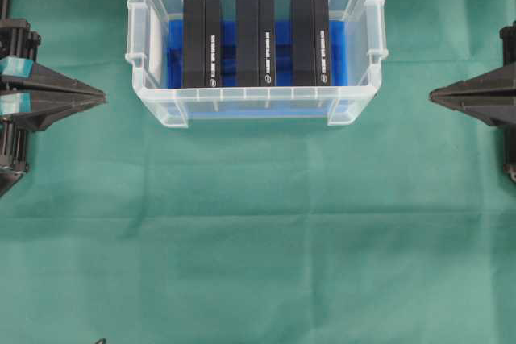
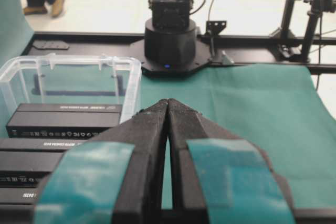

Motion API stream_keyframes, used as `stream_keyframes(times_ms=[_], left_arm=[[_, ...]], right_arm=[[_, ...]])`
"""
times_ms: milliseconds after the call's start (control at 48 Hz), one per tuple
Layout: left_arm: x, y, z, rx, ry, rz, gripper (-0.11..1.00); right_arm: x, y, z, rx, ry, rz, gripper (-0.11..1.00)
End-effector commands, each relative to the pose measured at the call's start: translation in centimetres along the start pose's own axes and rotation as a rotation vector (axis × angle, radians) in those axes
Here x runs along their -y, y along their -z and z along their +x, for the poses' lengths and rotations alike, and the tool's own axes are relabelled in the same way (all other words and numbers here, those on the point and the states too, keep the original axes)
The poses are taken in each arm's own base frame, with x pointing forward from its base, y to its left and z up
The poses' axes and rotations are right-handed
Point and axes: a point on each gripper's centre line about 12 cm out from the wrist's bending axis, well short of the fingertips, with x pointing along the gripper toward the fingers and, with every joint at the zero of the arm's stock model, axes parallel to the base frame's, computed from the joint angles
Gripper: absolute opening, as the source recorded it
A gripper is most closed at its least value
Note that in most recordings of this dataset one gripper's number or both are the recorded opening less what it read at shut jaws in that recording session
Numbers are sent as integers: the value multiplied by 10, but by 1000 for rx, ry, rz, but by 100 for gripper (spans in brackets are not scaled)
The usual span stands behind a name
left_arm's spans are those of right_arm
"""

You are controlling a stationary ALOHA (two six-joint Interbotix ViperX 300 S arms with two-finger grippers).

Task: Take out the box from the case.

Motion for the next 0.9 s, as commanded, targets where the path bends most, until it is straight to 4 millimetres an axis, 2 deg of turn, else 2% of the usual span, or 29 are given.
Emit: stream_keyframes(times_ms=[0,167,354,438,750,875], left_arm=[[2,-8,5,5,11,31,1],[2,-11,6,2,11,26,1],[3,-27,9,15,17,0,1],[6,-42,11,28,32,-5,1],[16,-103,18,40,76,-11,1],[17,-123,22,23,79,-11,1]], right_arm=[[0,2,3,-14,1,9,-1],[0,8,10,-104,2,14,-1],[0,-11,15,-90,2,26,-1],[0,-24,18,-89,3,44,-1],[0,-94,25,-86,4,78,-1],[0,-111,26,-83,4,78,-1]])
